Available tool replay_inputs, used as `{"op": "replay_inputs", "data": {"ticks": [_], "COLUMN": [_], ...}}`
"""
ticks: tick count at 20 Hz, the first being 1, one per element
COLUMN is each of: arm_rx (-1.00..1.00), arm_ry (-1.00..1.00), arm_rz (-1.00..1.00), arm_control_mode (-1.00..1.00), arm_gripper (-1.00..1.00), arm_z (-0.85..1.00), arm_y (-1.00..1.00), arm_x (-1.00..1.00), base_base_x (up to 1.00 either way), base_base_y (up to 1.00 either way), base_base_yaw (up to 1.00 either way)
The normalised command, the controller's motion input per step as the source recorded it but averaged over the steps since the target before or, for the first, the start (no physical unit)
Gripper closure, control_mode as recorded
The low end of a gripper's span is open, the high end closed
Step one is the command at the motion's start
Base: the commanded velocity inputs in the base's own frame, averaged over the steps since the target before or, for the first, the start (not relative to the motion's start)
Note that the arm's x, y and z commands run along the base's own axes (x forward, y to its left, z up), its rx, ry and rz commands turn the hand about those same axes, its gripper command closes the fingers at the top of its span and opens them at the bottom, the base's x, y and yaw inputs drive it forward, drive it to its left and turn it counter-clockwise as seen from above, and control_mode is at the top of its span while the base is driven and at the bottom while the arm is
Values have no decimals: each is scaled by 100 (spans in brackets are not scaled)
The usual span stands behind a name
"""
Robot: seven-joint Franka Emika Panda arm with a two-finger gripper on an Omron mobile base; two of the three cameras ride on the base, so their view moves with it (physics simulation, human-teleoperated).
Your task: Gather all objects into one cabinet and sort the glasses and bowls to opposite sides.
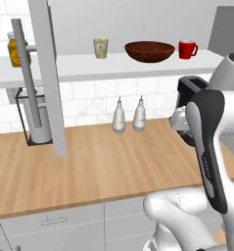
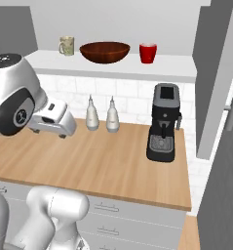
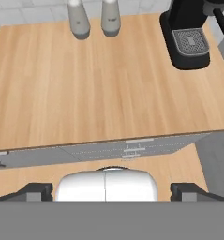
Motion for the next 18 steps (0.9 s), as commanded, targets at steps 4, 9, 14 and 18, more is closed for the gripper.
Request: {"op": "replay_inputs", "data": {"ticks": [4,9,14,18], "arm_rx": [-3,0,0,0], "arm_ry": [0,0,0,0], "arm_rz": [1,3,0,0], "arm_control_mode": [-100,-100,100,100], "arm_gripper": [-100,-100,-100,-100], "arm_z": [-17,0,0,0], "arm_y": [30,7,0,0], "arm_x": [0,0,0,0], "base_base_x": [0,0,-50,-100], "base_base_y": [0,0,3,26], "base_base_yaw": [0,0,5,24]}}
